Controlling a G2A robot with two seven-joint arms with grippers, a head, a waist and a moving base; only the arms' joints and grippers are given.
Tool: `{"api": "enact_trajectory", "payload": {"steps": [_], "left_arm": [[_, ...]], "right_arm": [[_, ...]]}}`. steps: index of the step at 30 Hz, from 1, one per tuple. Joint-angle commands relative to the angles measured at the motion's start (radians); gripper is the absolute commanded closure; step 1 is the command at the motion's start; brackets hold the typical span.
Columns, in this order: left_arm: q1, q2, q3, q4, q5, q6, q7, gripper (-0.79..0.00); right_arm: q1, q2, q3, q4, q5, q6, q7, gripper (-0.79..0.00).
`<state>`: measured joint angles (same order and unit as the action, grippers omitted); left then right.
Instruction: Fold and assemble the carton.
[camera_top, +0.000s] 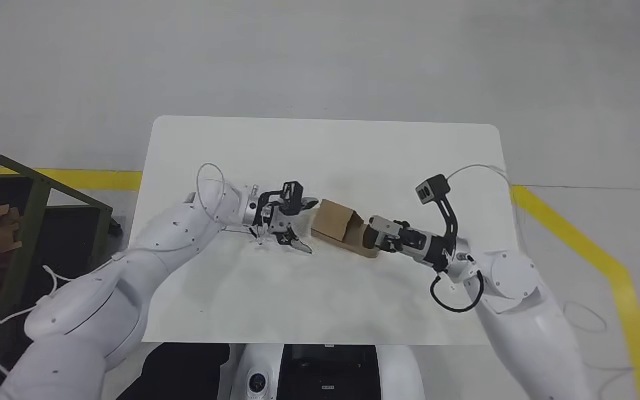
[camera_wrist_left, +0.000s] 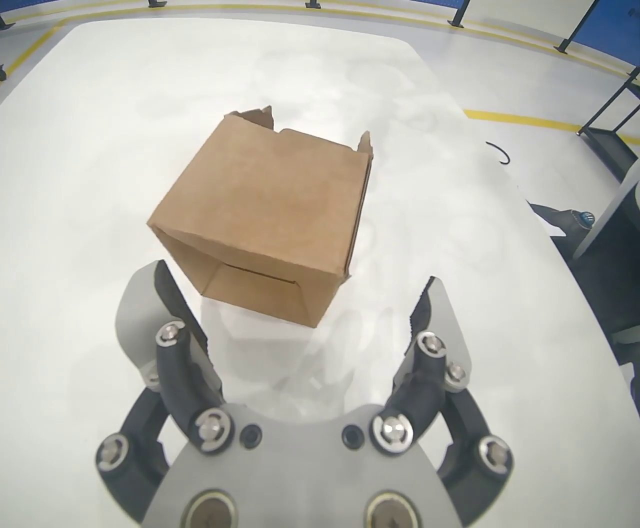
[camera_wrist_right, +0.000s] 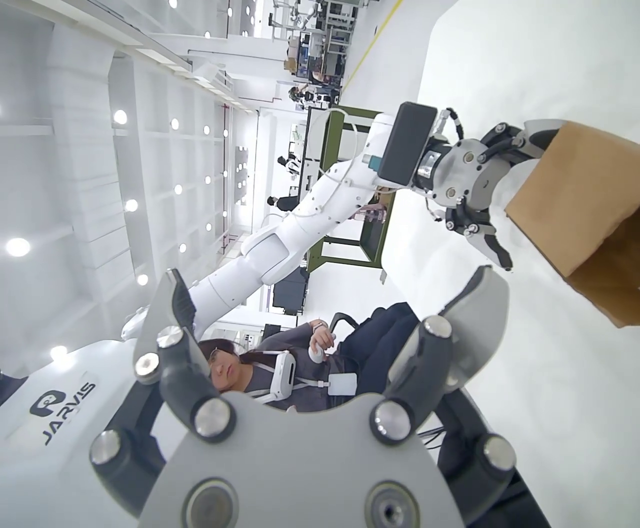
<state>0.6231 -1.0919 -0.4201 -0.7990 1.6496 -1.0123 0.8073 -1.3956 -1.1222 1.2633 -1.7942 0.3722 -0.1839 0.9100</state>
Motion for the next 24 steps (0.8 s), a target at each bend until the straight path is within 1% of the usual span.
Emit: {"api": "enact_trajectory", "payload": {"steps": [1, 4, 6, 8, 10, 13, 19, 21, 24], "left_arm": [[-0.004, 0.012, -0.006, -0.026, -0.029, 0.0, 0.001, -0.785], [-0.008, 0.025, -0.03, -0.055, -0.037, 0.019, 0.003, -0.785], [-0.009, 0.024, -0.034, -0.068, -0.034, 0.027, -0.02, -0.785], [-0.013, 0.015, -0.031, -0.068, -0.039, 0.018, -0.053, -0.785], [-0.022, 0.0, -0.022, -0.058, -0.042, 0.014, -0.096, -0.785], [-0.036, -0.024, 0.0, -0.042, -0.055, 0.0, -0.121, -0.785], [-0.067, -0.057, 0.047, 0.004, -0.068, 0.0, -0.105, -0.785], [-0.075, -0.063, 0.062, 0.017, -0.067, 0.0, -0.092, -0.785], [-0.079, -0.065, 0.086, 0.041, -0.063, 0.0, -0.059, -0.785]], "right_arm": [[0.006, -0.001, -0.006, 0.005, 0.002, -0.001, 0.001, -0.785], [0.016, -0.001, -0.014, 0.013, 0.004, -0.003, -0.002, -0.785], [0.021, -0.002, -0.017, 0.018, 0.006, -0.001, -0.004, -0.785], [0.023, -0.001, -0.018, 0.019, 0.005, -0.002, -0.008, -0.785], [0.021, -0.001, -0.014, 0.017, 0.005, -0.001, -0.013, -0.785], [0.011, 0.002, -0.002, 0.012, 0.008, 0.001, -0.02, -0.785], [-0.007, 0.006, 0.014, 0.002, 0.016, 0.002, -0.028, -0.785], [-0.007, 0.006, 0.014, 0.002, 0.019, 0.004, -0.028, -0.785], [-0.002, 0.006, 0.008, 0.003, 0.019, 0.007, -0.025, -0.785]]}}
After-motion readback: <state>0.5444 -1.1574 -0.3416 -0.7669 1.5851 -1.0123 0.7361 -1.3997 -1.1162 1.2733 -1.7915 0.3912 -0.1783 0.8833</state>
